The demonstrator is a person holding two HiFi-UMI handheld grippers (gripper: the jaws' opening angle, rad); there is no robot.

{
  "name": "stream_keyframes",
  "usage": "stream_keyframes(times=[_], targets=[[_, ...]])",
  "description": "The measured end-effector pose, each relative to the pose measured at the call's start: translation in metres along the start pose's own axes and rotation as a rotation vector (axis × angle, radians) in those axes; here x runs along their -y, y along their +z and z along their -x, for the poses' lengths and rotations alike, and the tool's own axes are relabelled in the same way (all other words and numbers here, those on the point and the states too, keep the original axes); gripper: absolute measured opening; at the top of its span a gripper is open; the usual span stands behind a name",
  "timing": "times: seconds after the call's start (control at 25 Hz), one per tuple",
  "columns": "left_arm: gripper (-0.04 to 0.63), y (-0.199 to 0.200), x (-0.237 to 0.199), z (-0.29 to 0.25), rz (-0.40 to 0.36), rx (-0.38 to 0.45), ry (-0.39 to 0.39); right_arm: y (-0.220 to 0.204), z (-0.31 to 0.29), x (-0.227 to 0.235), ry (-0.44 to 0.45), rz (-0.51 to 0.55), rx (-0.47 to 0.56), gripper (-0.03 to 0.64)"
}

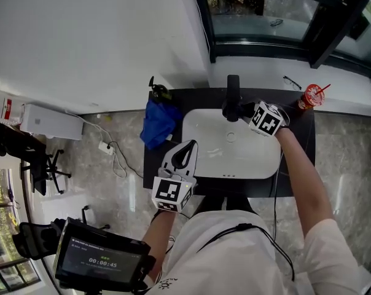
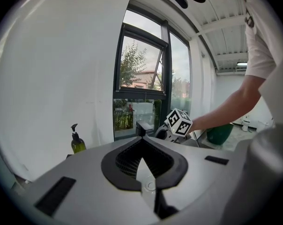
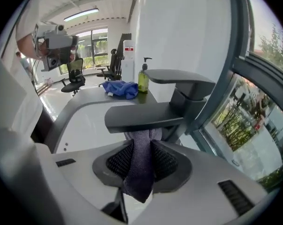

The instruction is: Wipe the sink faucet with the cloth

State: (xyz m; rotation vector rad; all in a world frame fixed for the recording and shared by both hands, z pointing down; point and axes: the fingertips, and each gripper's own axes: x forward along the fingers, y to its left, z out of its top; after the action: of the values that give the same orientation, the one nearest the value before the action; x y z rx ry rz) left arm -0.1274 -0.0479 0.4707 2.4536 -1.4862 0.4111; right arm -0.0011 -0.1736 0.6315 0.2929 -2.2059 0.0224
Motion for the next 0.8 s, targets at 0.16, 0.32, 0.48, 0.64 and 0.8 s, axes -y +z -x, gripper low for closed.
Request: stream_keyframes(times=[0.16, 0.32, 0.48, 0.64, 0.8], targets=[[-0.006, -0.001, -0.002, 0.002, 0.005, -0.001, 0.008, 0.002, 0.001, -0.006, 0.008, 0.058, 0.006, 0.109], [-0.006, 0.001, 0.0, 0.0, 0.005, 0.0, -0.001, -0.001, 0.001, -0.02, 0.044, 0.082, 0.004, 0.109], [-0.006, 0.005, 0.008, 0.002, -0.002, 0.013, -0.007, -0.006, 0.003, -0.045, 0.098, 0.099, 0.003, 0.109], [-0.006, 0.006, 0.016, 0.009, -0.015, 0.026, -0.009, -0.01, 0.014, -0.078, 0.171, 0.098, 0.02, 0.109], [-0.006, 0.007, 0.016, 0.006, -0.013, 0.031, -0.018, -0.024, 0.019, -0.084, 0.202, 0.104, -0.02, 0.109]])
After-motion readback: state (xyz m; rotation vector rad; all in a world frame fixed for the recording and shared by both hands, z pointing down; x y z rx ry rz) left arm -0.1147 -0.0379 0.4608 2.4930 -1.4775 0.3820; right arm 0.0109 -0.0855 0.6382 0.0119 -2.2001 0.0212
